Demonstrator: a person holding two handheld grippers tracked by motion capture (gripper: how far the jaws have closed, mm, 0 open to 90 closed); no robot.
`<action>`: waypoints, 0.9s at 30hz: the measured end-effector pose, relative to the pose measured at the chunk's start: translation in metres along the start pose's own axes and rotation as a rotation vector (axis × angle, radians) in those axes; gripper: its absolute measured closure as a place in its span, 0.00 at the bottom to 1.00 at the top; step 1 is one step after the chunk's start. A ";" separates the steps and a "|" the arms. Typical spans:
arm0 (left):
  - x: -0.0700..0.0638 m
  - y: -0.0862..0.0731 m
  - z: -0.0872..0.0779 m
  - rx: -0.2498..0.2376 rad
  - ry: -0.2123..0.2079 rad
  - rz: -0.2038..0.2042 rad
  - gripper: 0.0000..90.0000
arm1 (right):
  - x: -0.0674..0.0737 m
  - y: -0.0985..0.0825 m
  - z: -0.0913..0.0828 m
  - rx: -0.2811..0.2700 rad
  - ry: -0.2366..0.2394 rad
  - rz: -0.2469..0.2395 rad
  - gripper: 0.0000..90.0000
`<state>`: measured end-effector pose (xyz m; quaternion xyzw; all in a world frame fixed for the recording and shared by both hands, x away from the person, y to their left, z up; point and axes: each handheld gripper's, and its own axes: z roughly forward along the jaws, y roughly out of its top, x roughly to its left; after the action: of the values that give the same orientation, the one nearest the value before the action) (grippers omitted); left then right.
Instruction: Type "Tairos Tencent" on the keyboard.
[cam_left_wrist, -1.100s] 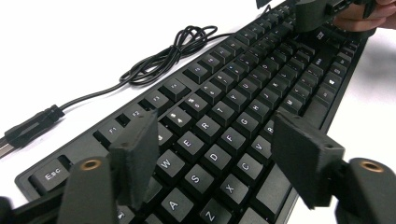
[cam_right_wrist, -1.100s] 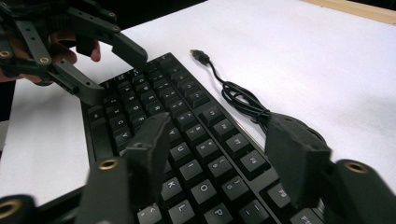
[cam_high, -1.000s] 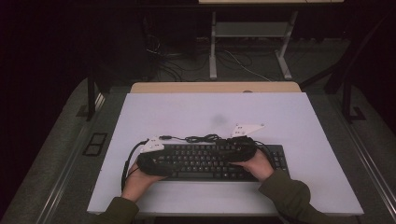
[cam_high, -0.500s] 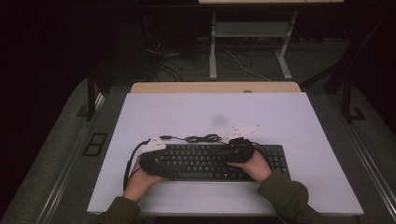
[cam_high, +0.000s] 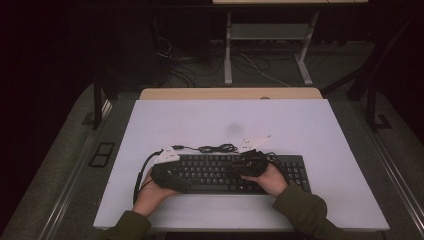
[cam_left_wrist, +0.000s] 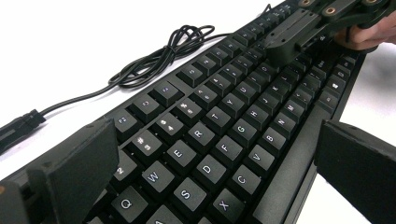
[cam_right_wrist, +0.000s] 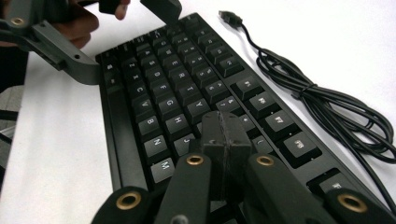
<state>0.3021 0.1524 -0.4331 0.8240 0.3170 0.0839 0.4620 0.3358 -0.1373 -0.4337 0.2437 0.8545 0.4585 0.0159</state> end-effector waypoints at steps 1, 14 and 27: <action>0.000 0.000 0.000 -0.001 0.000 0.000 0.00 | 0.000 0.000 0.001 0.005 -0.001 -0.001 0.99; 0.001 -0.001 0.000 0.002 -0.012 0.002 0.00 | -0.002 0.003 0.011 0.033 -0.008 0.001 0.99; 0.000 -0.002 0.002 0.009 -0.020 0.001 0.00 | 0.000 0.003 0.015 0.062 -0.012 -0.011 0.99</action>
<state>0.3022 0.1519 -0.4355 0.8270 0.3122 0.0745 0.4616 0.3404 -0.1241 -0.4404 0.2423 0.8694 0.4303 0.0161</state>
